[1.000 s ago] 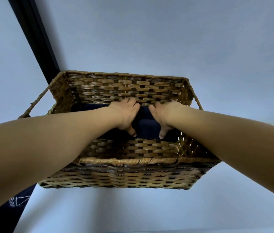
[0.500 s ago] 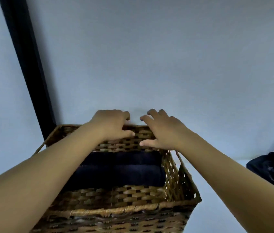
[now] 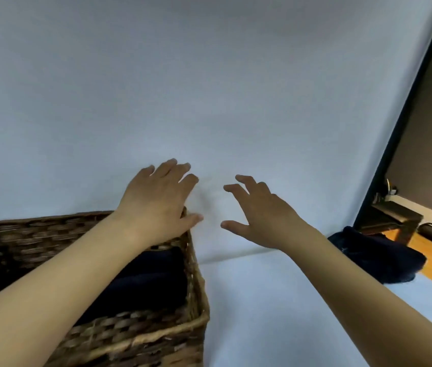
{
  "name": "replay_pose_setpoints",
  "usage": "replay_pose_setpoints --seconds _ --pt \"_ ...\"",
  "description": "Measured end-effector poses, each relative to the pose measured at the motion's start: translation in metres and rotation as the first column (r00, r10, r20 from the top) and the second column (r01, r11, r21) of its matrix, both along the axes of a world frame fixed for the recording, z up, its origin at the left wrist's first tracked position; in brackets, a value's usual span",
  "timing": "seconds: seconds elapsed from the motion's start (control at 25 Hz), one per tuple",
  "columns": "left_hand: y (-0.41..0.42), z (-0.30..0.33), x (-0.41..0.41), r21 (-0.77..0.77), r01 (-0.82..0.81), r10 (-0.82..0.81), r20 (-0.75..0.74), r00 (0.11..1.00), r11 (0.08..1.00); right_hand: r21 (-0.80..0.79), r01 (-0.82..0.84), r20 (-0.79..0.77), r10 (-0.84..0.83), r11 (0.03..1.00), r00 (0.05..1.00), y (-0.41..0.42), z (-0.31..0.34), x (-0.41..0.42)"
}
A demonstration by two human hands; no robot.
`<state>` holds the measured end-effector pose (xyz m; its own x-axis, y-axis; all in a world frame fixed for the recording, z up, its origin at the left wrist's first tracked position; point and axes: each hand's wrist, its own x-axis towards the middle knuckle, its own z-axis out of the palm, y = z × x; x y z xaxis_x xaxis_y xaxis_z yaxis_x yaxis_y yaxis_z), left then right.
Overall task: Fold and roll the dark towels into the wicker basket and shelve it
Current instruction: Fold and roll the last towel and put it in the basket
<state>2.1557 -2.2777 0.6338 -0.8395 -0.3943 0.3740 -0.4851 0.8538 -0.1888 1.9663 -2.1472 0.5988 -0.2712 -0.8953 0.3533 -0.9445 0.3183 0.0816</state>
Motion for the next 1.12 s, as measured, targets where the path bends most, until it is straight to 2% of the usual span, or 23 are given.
replay_pose_setpoints --seconds 0.2,0.28,0.36,0.44,0.52,0.64,0.68,0.76,0.84,0.92,1.0,1.12 --pt "0.085 -0.022 -0.088 0.001 0.114 -0.114 0.011 0.993 0.993 0.06 0.104 0.122 -0.11 0.993 0.986 0.09 -0.059 -0.101" --pt "0.12 -0.042 -0.141 0.067 0.15 -0.154 0.05 0.987 0.986 0.074 0.151 0.143 -0.16 0.986 0.977 0.127 -0.082 -0.148" --pt "0.147 -0.073 -0.195 0.201 0.181 -0.201 0.081 0.976 0.963 0.085 0.216 0.175 -0.228 0.973 0.958 0.157 -0.101 -0.19" --pt "0.168 -0.113 -0.245 0.419 0.202 -0.234 0.025 0.972 0.885 0.132 0.306 0.183 -0.327 0.943 0.927 0.184 -0.124 -0.227" --pt "0.19 -0.153 -0.289 0.611 0.206 -0.229 -0.042 0.973 0.765 0.223 0.386 0.153 -0.424 0.895 0.893 0.209 -0.149 -0.255" --pt "0.216 -0.203 -0.333 0.721 0.201 -0.26 -0.03 0.965 0.663 0.244 0.38 0.083 -0.409 0.892 0.909 0.238 -0.185 -0.272" --pt "0.219 -0.216 -0.341 0.71 0.2 -0.269 -0.016 0.963 0.675 0.191 0.361 0.093 -0.383 0.913 0.919 0.242 -0.19 -0.274" --pt "0.217 -0.233 -0.351 0.61 0.18 -0.249 0.03 0.968 0.772 0.067 0.349 0.119 -0.354 0.935 0.928 0.248 -0.192 -0.278" --pt "0.212 -0.239 -0.355 0.511 0.169 -0.203 0.011 0.979 0.843 0.009 0.414 0.127 -0.412 0.91 0.902 0.256 -0.192 -0.284" --pt "0.209 -0.239 -0.353 0.481 0.183 -0.187 -0.039 0.982 0.857 -0.074 0.536 0.207 -0.512 0.841 0.833 0.265 -0.189 -0.293" --pt "0.203 -0.237 -0.344 0.458 0.182 -0.189 -0.032 0.981 0.87 -0.068 0.64 0.331 -0.588 0.765 0.738 0.27 -0.183 -0.3" --pt "0.184 -0.23 -0.314 0.379 0.087 -0.125 0.075 0.989 0.921 -0.095 0.666 0.503 -0.542 0.74 0.673 0.267 -0.176 -0.309"
